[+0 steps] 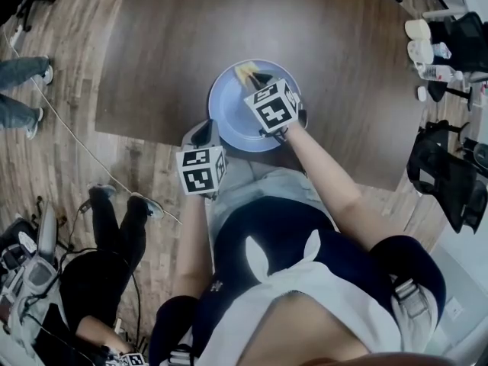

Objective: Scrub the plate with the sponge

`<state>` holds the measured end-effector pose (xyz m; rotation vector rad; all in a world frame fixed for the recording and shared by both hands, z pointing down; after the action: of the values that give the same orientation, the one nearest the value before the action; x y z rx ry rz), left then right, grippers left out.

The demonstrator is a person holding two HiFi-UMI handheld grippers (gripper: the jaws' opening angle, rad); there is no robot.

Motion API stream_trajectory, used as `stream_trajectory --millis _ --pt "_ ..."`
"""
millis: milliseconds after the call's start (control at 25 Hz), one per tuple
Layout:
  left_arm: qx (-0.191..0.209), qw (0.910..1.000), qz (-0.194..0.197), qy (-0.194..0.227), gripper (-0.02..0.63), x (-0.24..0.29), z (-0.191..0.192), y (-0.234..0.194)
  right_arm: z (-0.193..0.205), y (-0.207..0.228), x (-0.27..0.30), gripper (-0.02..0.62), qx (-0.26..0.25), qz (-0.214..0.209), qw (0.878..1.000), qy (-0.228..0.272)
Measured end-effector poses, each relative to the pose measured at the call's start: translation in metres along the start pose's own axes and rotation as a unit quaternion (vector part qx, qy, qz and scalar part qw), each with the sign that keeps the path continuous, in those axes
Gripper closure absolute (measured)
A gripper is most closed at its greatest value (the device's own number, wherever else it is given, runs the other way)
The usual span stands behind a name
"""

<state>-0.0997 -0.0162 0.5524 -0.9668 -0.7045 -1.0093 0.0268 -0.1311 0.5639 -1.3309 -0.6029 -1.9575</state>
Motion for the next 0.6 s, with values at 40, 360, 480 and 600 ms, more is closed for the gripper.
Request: stream_trajectory --millis 40,360,480,600 --pt "0.0 1.0 0.0 0.0 0.6 -0.001 0.0 0.0 0.0 -0.001 -0.001 0.569 -0.001 0.0 1.0 0.0" --pt "0.0 1.0 -0.004 0.0 0.6 0.0 -0.001 0.004 -0.001 -0.007 -0.001 0.569 -0.013 -0.006 1.0 0.0" --pt "-0.003 1.0 -0.002 0.001 0.6 0.0 -0.001 0.004 -0.003 -0.01 -0.001 0.569 -0.02 -0.008 1.0 0.001" --pt "-0.004 1.0 -0.002 0.003 0.6 0.0 -0.001 0.004 -0.006 -0.014 -0.001 0.569 -0.032 -0.006 0.999 0.002"
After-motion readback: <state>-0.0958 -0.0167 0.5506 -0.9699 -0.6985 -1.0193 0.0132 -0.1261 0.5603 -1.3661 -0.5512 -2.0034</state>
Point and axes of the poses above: the fingertips, and each gripper's own axes: x forward along the fingers, y to its right, z out of its underside, the point moved 4 cm from there along -x, backward along the fingers, and after that the axes turned 10 degrees about -y, right-handed, at the moved point
